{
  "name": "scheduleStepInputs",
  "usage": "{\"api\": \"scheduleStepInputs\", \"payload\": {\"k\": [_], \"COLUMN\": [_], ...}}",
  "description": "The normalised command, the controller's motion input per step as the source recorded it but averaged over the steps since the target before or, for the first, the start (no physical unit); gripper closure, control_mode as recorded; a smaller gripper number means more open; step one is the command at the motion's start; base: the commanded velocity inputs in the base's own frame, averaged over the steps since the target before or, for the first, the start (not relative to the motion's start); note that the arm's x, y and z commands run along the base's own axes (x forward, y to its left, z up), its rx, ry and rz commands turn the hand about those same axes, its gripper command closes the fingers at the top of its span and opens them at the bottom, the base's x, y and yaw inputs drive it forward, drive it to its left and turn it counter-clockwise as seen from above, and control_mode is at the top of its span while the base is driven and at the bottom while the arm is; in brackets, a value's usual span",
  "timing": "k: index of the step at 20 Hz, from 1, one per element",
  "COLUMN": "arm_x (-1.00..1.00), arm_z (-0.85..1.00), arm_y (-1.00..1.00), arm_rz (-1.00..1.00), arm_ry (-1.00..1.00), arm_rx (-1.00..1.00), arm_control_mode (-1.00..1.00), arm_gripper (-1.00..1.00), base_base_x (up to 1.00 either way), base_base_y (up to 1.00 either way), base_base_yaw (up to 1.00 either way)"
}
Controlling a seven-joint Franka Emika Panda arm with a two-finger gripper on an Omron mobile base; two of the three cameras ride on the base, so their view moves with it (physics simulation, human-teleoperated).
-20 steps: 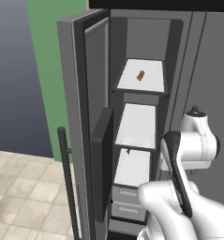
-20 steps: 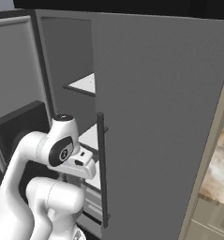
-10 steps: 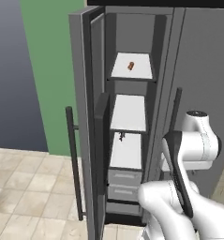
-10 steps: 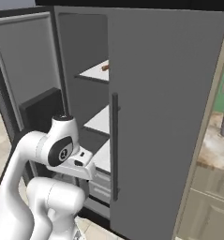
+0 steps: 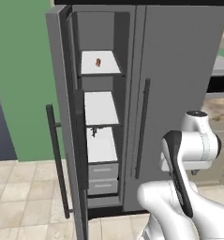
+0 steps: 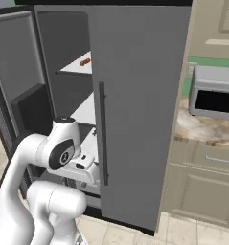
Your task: Store the kebab skewer in the freezer for long-term storage. Close the freezer door after placing the cooked food.
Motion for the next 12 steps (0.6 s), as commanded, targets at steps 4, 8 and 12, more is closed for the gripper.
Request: {"api": "scheduleStepInputs", "payload": {"k": [4, 8, 12], "arm_x": [0.00, 0.00, 0.00], "arm_z": [0.00, 0.00, 0.00], "arm_y": [0.00, 0.00, 0.00], "arm_rz": [0.00, 0.00, 0.00], "arm_ry": [0.00, 0.00, 0.00], "arm_rx": [0.00, 0.00, 0.00], "arm_control_mode": [1.00, 1.00, 1.00], "arm_gripper": [-1.00, -1.00, -1.00], "base_base_x": [-0.10, -0.13, -0.15], "base_base_y": [0.41, 0.45, 0.49], "base_base_yaw": [-0.27, -0.16, -0.08]}}
